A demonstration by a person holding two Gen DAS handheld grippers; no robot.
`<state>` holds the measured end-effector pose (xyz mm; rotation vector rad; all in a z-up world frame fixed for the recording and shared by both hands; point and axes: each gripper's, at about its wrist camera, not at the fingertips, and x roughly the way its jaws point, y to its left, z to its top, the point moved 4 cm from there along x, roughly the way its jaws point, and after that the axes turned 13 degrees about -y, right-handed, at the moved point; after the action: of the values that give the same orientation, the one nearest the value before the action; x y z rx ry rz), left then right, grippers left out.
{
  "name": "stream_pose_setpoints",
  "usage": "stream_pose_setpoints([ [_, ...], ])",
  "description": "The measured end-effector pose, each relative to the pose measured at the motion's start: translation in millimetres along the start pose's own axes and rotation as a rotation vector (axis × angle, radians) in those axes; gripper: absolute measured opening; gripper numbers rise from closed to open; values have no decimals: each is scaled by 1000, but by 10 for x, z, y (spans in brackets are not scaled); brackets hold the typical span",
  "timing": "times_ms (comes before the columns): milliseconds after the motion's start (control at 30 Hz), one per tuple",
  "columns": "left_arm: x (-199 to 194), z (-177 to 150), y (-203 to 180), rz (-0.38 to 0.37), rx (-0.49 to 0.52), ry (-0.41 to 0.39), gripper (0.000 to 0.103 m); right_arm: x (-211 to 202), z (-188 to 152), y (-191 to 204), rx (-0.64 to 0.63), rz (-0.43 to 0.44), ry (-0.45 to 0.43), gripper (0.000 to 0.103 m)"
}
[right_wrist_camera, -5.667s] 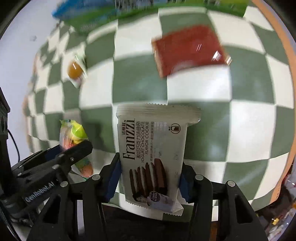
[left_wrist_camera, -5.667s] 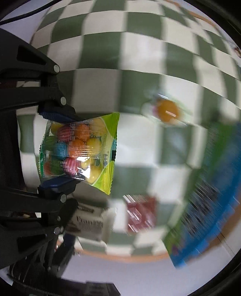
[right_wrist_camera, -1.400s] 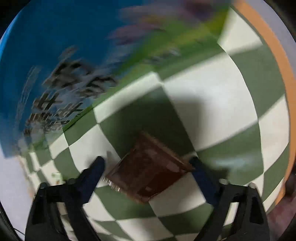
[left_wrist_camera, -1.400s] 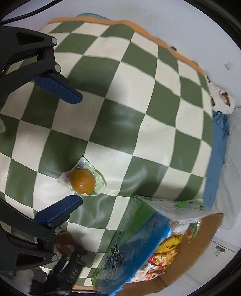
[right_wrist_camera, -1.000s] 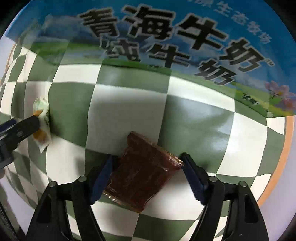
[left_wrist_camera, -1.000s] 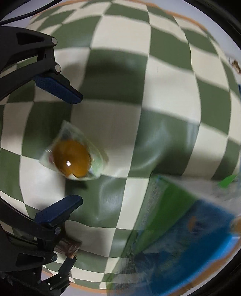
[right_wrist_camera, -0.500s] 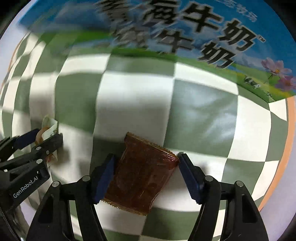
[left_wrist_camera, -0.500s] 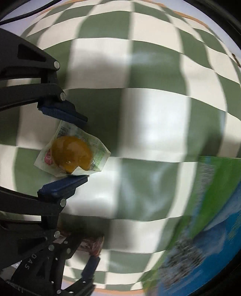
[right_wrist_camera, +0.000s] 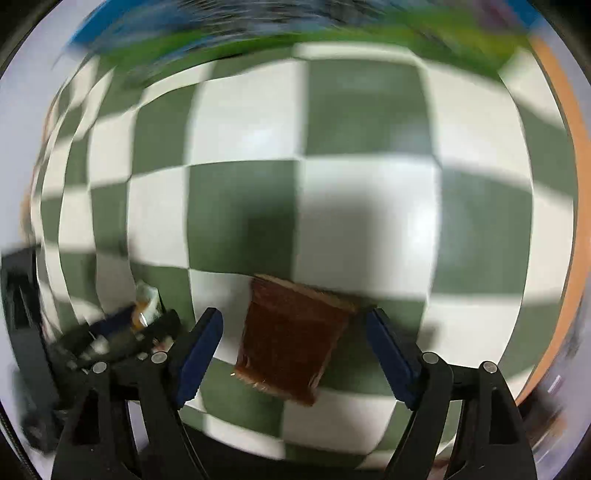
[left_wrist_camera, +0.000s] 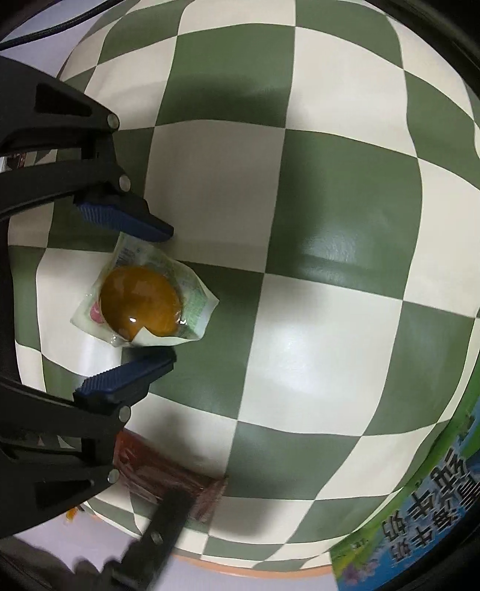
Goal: Organize snacks
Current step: 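Grasp the orange jelly cup with left tool while right tool grasps the brown sauce packet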
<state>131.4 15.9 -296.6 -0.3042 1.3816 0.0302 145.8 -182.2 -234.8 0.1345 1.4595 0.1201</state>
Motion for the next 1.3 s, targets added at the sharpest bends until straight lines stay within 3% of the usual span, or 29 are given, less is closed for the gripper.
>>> stream_pose_setpoints([
  [167, -22, 0, 15, -15, -6, 6, 64, 221, -132, -154, 17, -49, -7, 84],
  [233, -56, -41, 77, -24, -13, 14, 64, 265, -108, -97, -68, -104, -37, 82],
  [300, -69, -61, 116, -19, -57, 63, 64, 247, -185, -39, -201, -158, -52, 67],
  [433, -7, 6, 152, -22, -61, 79, 64, 161, -377, -50, -346, -178, -37, 64],
  [500, 23, -50, 200, 10, -86, 116, 64, 120, -404, -90, -331, -158, -28, 64],
  [600, 31, -76, 102, 43, -40, 111, 63, 73, -343, -158, -254, -126, -35, 70],
  [667, 21, -94, 60, 73, -6, 100, 57, 57, -317, -214, -203, -118, -40, 73],
  [833, -13, -140, 48, 81, 7, 81, 56, 36, -248, -299, -150, -137, -79, 74],
  [933, -47, -154, 41, 92, 11, 81, 55, 59, -290, -276, -163, -164, -99, 71],
  [1033, -76, -172, 6, 99, 13, 78, 55, 14, -299, -246, -169, -172, -123, 60],
  [1300, -221, -189, -295, 108, 36, 58, 55, -243, -403, -145, -183, -150, -157, 57],
])
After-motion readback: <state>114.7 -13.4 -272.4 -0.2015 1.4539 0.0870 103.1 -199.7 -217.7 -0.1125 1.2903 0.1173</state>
